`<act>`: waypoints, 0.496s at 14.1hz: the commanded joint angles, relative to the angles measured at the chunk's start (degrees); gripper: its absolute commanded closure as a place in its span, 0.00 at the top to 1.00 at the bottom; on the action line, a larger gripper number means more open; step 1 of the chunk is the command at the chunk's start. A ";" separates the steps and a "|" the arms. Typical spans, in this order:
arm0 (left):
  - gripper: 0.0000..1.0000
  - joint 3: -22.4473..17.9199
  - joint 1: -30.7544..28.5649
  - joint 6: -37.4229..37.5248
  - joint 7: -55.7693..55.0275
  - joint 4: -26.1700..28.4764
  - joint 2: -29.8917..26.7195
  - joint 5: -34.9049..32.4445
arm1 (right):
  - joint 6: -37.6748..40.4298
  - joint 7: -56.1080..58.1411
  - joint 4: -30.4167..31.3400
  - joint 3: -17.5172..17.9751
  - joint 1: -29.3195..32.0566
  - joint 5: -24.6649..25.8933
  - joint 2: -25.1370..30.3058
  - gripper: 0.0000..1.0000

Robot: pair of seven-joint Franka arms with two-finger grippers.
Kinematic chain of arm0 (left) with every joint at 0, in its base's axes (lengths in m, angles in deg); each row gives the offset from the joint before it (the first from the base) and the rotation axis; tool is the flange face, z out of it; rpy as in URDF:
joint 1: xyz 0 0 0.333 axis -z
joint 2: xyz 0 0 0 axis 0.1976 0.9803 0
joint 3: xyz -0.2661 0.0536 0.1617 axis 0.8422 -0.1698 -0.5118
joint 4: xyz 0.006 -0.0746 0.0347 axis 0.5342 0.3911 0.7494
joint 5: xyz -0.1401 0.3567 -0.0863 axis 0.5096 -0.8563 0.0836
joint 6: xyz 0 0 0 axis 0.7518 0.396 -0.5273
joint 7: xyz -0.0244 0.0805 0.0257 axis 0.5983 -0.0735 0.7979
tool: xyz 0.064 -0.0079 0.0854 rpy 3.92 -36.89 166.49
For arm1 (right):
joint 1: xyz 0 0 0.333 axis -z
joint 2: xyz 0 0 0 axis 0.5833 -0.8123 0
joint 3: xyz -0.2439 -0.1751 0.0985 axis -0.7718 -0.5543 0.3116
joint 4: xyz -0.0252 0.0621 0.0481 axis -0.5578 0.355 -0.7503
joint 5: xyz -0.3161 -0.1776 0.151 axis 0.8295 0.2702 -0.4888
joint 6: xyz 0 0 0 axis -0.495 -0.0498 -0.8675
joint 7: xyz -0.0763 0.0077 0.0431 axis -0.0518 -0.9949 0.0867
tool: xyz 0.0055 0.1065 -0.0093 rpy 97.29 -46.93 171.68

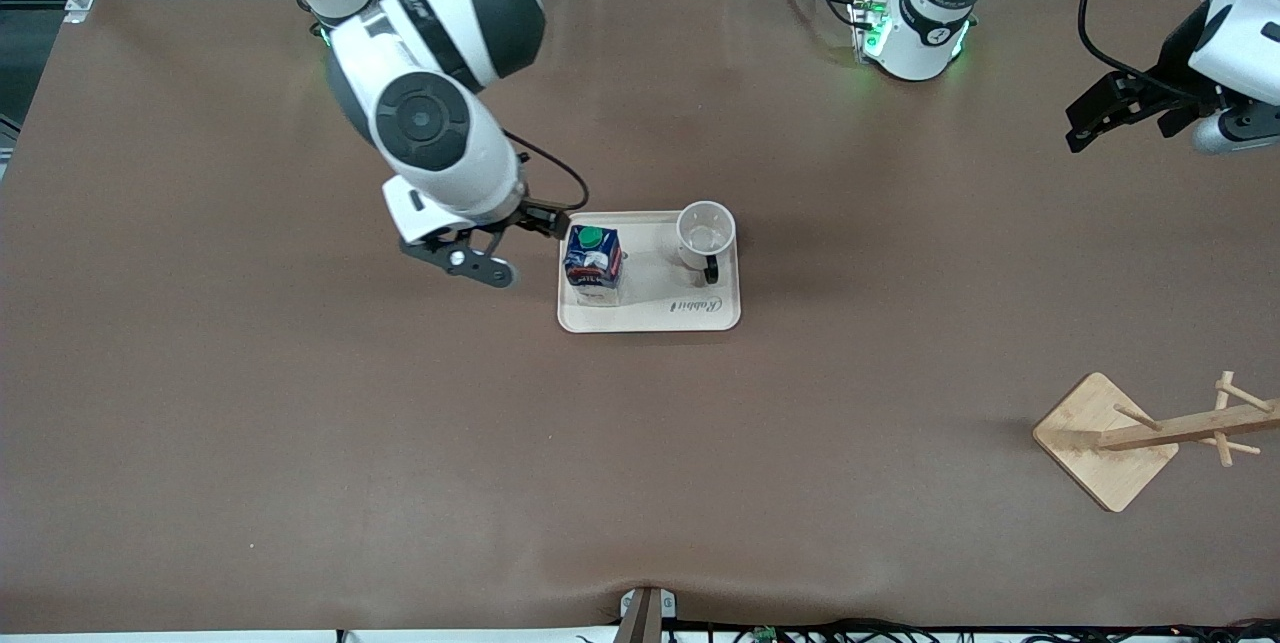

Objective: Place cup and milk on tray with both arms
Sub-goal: 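Set the milk carton on the tray beside the mug and release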

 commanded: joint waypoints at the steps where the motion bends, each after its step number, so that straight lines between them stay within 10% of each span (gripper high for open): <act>1: 1.00 -0.07 -0.29 -0.74 0.88 1.26 -0.96 0.59 | 6.43 0.39 -0.84 0.79 0.84 -0.31 0.29 1.00; 7: 1.00 -0.24 -0.29 -0.74 0.88 0.73 -0.52 0.68 | 8.91 10.30 -10.12 -0.26 8.21 -0.92 1.18 1.00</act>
